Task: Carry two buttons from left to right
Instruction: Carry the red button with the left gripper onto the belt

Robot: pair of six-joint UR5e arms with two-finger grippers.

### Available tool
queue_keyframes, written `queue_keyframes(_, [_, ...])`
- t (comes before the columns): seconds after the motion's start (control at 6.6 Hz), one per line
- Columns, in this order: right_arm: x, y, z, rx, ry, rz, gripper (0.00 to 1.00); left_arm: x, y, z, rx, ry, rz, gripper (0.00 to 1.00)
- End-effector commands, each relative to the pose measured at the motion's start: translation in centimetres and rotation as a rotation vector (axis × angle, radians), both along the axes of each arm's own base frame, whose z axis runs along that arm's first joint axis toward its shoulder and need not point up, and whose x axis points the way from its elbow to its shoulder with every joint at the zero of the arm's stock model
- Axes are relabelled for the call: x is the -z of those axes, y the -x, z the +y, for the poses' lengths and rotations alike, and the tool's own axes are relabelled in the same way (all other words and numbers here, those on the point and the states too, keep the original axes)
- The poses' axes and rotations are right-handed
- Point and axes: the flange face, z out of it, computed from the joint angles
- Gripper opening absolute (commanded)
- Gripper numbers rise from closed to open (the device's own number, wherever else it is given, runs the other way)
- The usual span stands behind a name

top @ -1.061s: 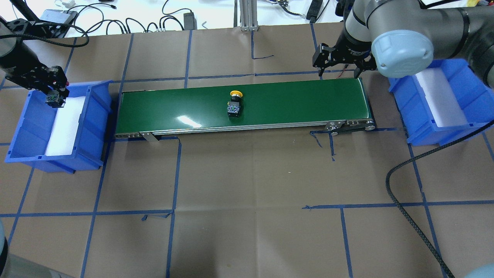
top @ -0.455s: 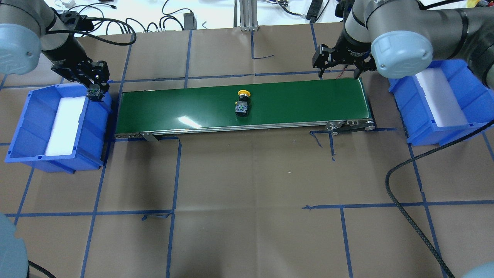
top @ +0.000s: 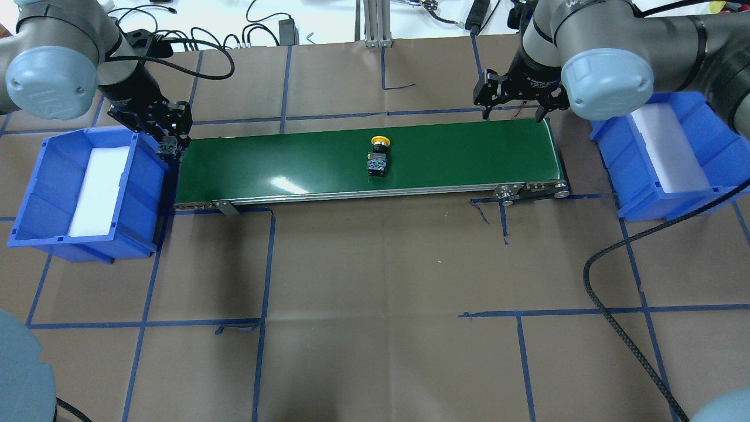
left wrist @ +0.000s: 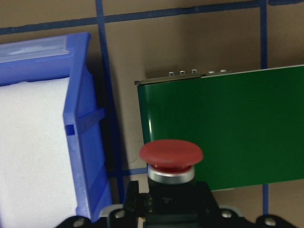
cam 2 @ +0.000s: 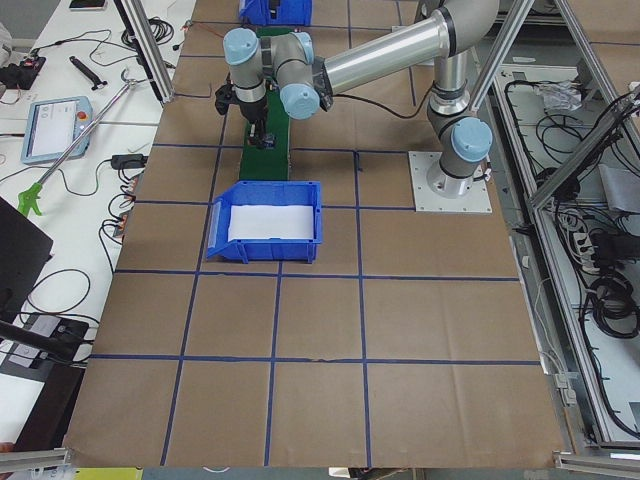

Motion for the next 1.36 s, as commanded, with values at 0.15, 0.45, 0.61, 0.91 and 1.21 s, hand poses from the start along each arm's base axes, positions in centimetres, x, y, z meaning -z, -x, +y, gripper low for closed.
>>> queue_keyframes(0.15, [1.0,-0.5,-0.8,-0.006,0.010,-0.052,1.00,6.2,0.2,0.7,0.001,0.072,-0.018,0.05])
queue_keyframes(0.45, [2.3,-0.6,-2.1,-0.009,0.053,-0.060,1.00,8.5,-0.1,-0.7,-0.008,0.076,-0.017,0.05])
queue_keyframes(0.61, [2.9,-1.0,-2.5,-0.017,0.063,-0.102,1.00,8.5,-0.1,-0.9,-0.049,0.084,-0.014,0.05])
queue_keyframes(0.91, [3.5,-1.0,-3.0,-0.017,0.069,-0.107,1.00,8.6,0.0,-0.9,-0.083,0.085,-0.010,0.05])
queue_keyframes(1.21, [3.0,-1.0,-3.0,-0.015,0.087,-0.107,1.00,8.6,0.4,-0.9,-0.079,0.083,-0.008,0.11])
